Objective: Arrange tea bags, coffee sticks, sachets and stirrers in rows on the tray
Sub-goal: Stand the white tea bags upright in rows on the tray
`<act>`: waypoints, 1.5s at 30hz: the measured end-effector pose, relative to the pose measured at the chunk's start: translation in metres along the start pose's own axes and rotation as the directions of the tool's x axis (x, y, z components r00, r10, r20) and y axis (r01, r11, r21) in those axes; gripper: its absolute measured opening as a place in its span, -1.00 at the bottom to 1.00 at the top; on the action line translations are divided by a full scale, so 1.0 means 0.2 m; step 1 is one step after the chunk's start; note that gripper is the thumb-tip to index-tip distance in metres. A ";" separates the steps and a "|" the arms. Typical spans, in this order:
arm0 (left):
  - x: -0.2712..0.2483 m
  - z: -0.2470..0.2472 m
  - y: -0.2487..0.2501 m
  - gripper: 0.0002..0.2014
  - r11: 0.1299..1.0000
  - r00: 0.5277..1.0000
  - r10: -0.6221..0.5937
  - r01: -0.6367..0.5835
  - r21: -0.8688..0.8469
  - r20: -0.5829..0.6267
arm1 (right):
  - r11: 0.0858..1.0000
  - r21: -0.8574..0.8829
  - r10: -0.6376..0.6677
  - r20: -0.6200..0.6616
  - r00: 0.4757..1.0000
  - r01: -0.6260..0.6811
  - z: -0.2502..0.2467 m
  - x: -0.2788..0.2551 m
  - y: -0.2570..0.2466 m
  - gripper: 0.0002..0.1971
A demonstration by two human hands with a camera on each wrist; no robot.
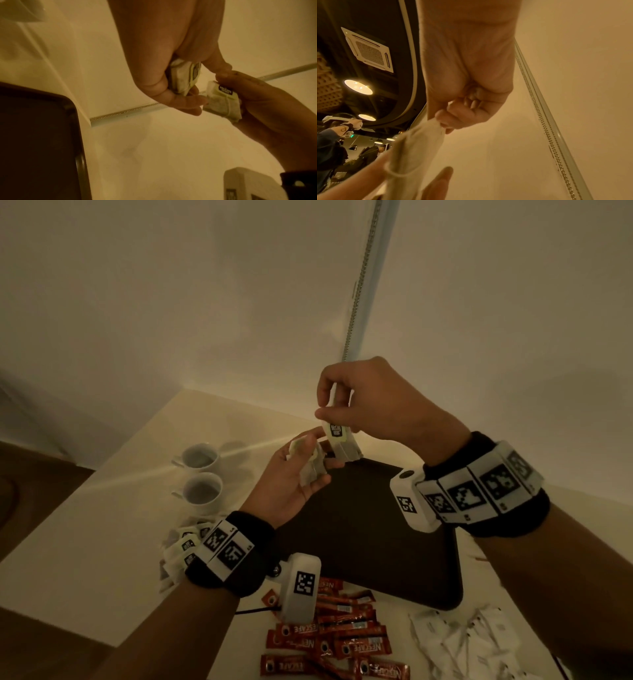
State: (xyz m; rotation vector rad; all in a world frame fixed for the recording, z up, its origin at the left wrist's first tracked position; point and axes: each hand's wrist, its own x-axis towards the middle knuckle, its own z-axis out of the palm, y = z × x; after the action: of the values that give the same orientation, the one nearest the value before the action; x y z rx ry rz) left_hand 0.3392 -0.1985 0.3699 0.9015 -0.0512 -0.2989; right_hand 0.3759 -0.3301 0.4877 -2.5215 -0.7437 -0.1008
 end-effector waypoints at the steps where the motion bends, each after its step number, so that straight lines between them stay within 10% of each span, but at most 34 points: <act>1: 0.00 0.01 0.00 -0.66 1.000 1.000 -0.002 0.002 -0.014 0.001 | 1.000 0.017 -0.001 0.002 1.000 0.000 0.00 0.00 0.01 -0.90; 28: 0.08 -0.05 0.03 -0.67 0.959 0.961 0.254 -0.235 0.158 -0.113 | 0.878 0.466 0.114 0.022 0.993 -0.112 0.04 0.00 0.17 -0.94; 45: 0.15 -0.19 0.01 -0.79 0.994 0.977 0.103 -0.097 0.041 -0.186 | 0.923 0.382 0.069 -0.047 0.997 -0.046 0.19 0.17 0.19 -0.92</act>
State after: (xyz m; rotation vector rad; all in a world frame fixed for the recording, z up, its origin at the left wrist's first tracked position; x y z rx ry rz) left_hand 0.3744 -0.1763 0.3452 0.9522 0.0733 -0.1182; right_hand 0.4220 -0.3236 0.4446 -2.1559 -0.5986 -0.0084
